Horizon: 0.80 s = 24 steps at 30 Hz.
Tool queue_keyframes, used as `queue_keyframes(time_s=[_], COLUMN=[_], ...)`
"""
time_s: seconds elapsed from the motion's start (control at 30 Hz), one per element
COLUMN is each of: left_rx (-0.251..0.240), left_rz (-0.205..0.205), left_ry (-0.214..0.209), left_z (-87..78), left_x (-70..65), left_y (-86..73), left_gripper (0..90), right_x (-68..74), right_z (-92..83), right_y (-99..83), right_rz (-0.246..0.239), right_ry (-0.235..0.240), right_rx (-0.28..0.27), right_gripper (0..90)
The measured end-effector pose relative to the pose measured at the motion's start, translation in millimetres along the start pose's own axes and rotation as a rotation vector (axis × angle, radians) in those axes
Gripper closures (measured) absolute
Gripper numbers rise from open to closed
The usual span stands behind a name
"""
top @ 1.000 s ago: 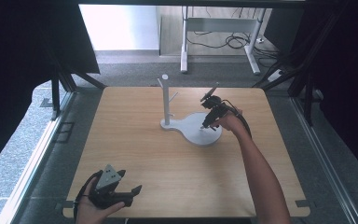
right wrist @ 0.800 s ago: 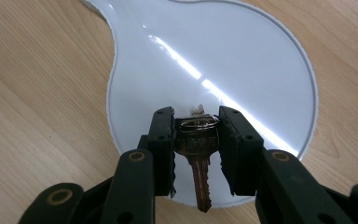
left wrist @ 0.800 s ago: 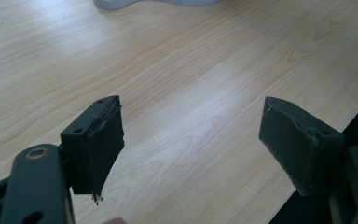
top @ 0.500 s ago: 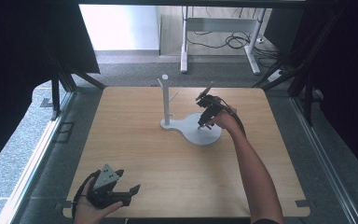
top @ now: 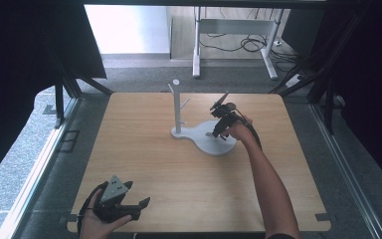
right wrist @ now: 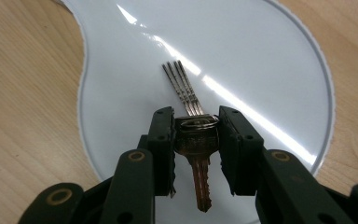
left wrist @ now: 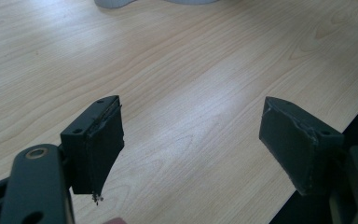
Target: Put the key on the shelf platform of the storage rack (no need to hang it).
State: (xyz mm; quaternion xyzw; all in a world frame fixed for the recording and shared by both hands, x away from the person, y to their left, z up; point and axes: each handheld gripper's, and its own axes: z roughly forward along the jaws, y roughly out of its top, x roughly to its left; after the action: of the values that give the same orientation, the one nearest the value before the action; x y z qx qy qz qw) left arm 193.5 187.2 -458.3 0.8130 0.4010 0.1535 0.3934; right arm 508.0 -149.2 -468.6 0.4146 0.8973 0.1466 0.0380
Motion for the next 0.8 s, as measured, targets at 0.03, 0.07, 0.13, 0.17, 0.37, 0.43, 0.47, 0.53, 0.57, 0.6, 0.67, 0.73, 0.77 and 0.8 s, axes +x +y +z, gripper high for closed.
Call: queue_keyframes(time_s=[0.03, 0.07, 0.13, 0.17, 0.37, 0.43, 0.47, 0.53, 0.57, 0.6, 0.67, 0.73, 0.77, 0.8], left_rx=[0.0, 0.001, 0.004, 0.005, 0.006, 0.007, 0.007, 0.006, 0.006, 0.008, 0.008, 0.007, 0.006, 0.007], left_rz=[0.0, 0.0, -0.001, -0.001, 0.004, 0.002, 0.002, 0.001, 0.001, 0.002, 0.004, 0.005, 0.005, 0.005], left_ry=[-0.001, -0.001, -0.001, -0.001, -0.004, -0.001, -0.001, -0.001, -0.001, -0.002, -0.003, -0.003, -0.003, -0.002], left_z=[0.2, 0.5, 1.3, 1.6, 2.5, 1.9, 1.9, 1.8, 1.8, 2.4, 2.7, 2.8, 2.8, 2.8], left_x=[0.1, 0.1, 0.2, 0.1, -0.7, -0.5, -0.5, -0.1, -0.1, -0.2, -0.7, -1.4, -1.5, -1.4], left_y=[0.0, -0.1, -0.3, -0.3, -0.2, -0.2, -0.2, -0.4, -0.4, -0.3, -0.2, 0.0, 0.0, 0.0], left_gripper=[22.2, 22.1, 22.2, 22.2, 22.1, 22.2, 22.1, 22.1, 22.1, 22.1, 22.1, 22.1, 22.1, 22.1], right_x=[-0.6, -1.0, -1.6, -1.8, -3.1, -3.5, -3.5, -3.7, -3.7, -3.4, -3.3, -3.8, -3.5, -3.7], right_z=[2.5, 4.5, 7.4, 8.5, 14.3, 16.0, 16.6, 16.8, 16.8, 16.4, 15.8, 14.4, 13.4, 12.0], right_y=[-0.9, -1.5, -2.6, -3.1, -6.0, -7.1, -7.5, -7.7, -7.7, -7.9, -8.0, -8.5, -8.7, -9.0], right_rz=[0.001, 0.0, 0.001, 0.003, 0.01, 0.009, 0.008, 0.007, 0.007, 0.003, -0.002, -0.005, 0.0, 0.0], right_ry=[-0.003, -0.008, -0.012, -0.012, -0.012, -0.011, -0.014, -0.017, -0.017, -0.017, -0.023, -0.028, -0.03, -0.029], right_rx=[0.001, 0.003, 0.001, 0.0, 0.013, 0.014, 0.017, 0.018, 0.018, 0.013, 0.011, 0.006, 0.003, -0.001], right_gripper=[67.6, 67.6, 67.6, 67.6, 67.4, 67.3, 67.2, 67.1, 67.1, 66.2, 62.8, 60.4, 59.8, 58.2])
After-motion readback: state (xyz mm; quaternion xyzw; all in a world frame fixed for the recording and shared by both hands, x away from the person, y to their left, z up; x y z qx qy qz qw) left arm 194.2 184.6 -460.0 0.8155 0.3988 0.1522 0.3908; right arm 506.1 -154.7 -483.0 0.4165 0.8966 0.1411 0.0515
